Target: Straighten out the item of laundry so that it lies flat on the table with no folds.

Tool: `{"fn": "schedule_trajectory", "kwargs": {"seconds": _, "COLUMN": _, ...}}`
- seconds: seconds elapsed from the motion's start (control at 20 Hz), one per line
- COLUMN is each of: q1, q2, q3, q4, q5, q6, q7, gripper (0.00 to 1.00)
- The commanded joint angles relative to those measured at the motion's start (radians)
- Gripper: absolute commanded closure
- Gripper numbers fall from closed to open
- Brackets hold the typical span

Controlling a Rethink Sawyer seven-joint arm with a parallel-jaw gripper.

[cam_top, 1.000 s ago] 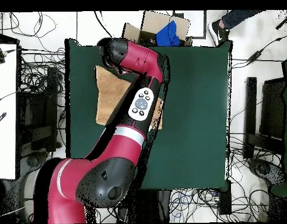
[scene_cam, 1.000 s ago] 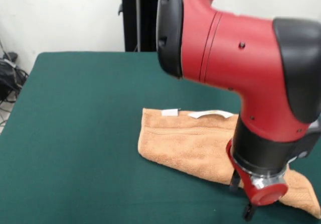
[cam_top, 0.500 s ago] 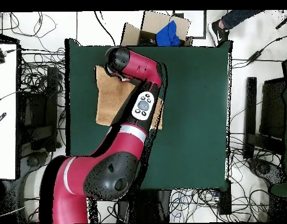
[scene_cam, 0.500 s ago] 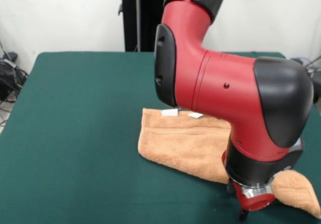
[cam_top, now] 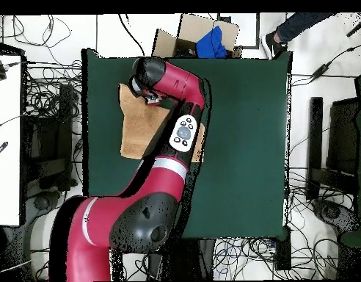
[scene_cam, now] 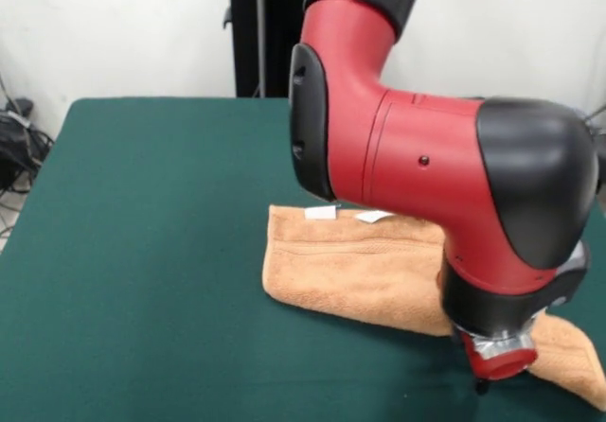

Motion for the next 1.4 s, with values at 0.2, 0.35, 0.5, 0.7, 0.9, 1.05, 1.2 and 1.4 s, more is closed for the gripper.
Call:
{"fn": "schedule_trajectory", "kwargs": {"seconds": 0.2, "q1": 0.044, "q2": -0.079, "q3": 0.107, "q4": 0.144, "q5": -0.031, "q6": 0.103, "q7": 0.153, "gripper": 0.00}}
{"fn": "schedule_trajectory", "kwargs": {"seconds": 0.35, "q1": 0.030, "q2": -0.057, "q3": 0.094, "q4": 0.094, "q5": -0.036, "q6": 0.117, "q7": 0.161, "gripper": 0.00}}
{"fn": "schedule_trajectory", "kwargs": {"seconds": 0.5, "q1": 0.020, "q2": -0.050, "q3": 0.089, "q4": 0.063, "q5": -0.036, "q6": 0.150, "q7": 0.173, "gripper": 0.00}}
{"fn": "schedule_trajectory", "kwargs": {"seconds": 0.7, "q1": 0.008, "q2": -0.037, "q3": 0.090, "q4": 0.028, "q5": -0.036, "q6": 0.196, "q7": 0.173, "gripper": 0.00}}
{"fn": "schedule_trajectory", "kwargs": {"seconds": 0.9, "q1": -0.003, "q2": -0.021, "q3": 0.094, "q4": 0.023, "q5": -0.042, "q6": 0.196, "q7": 0.148, "gripper": 0.00}}
{"fn": "schedule_trajectory", "kwargs": {"seconds": 1.05, "q1": -0.017, "q2": -0.012, "q3": 0.090, "q4": -0.005, "q5": -0.045, "q6": 0.252, "q7": 0.145, "gripper": 0.00}}
{"fn": "schedule_trajectory", "kwargs": {"seconds": 1.2, "q1": -0.040, "q2": 0.003, "q3": 0.093, "q4": -0.050, "q5": -0.041, "q6": 0.368, "q7": 0.150, "gripper": 0.00}}
{"fn": "schedule_trajectory", "kwargs": {"seconds": 1.4, "q1": -0.051, "q2": 0.028, "q3": 0.080, "q4": -0.052, "q5": -0.055, "q6": 0.365, "q7": 0.138, "gripper": 0.00}}
